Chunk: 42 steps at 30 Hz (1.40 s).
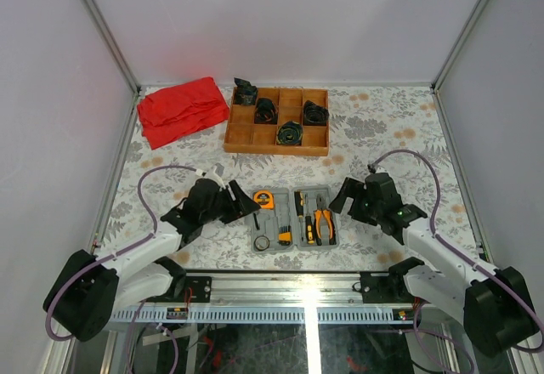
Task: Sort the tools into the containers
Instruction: Close the storage box at the center of the board.
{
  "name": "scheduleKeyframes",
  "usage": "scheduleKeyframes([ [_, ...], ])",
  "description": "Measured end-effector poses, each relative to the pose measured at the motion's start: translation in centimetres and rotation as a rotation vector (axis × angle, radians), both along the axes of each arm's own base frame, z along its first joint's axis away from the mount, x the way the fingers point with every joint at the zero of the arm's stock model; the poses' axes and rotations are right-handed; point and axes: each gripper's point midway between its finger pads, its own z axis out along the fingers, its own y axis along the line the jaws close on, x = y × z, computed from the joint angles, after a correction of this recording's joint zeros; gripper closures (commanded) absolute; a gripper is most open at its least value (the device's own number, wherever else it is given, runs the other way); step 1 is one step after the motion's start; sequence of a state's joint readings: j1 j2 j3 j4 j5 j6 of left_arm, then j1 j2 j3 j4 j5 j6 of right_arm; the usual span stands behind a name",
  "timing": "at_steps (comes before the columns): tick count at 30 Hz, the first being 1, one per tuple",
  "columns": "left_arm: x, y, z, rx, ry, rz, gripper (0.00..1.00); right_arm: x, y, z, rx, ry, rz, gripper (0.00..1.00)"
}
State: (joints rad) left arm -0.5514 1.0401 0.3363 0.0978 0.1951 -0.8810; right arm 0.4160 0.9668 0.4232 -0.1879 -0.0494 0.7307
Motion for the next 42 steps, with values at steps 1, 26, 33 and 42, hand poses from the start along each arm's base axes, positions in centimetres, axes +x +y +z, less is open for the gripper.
scheduleKeyframes([
  [1,0.0,0.1,0.0,0.000,0.000,0.000,0.43,-0.1,0.2,-0.1,0.009,-0.001,0.006,0.00],
  [26,-0.8,2.0,0.0,0.056,-0.031,0.026,0.51,-1.1,1.6,-1.2,0.046,0.016,0.136,0.19],
  [33,-2.1,2.0,-3.4,0.095,0.080,-0.014,0.63,-1.3,1.8,-1.2,0.045,0.012,0.157,0.30],
  [42,-2.2,1.2,-4.1,0.073,0.095,-0.048,0.88,-1.3,1.6,-0.7,0.041,-0.006,0.161,0.41],
])
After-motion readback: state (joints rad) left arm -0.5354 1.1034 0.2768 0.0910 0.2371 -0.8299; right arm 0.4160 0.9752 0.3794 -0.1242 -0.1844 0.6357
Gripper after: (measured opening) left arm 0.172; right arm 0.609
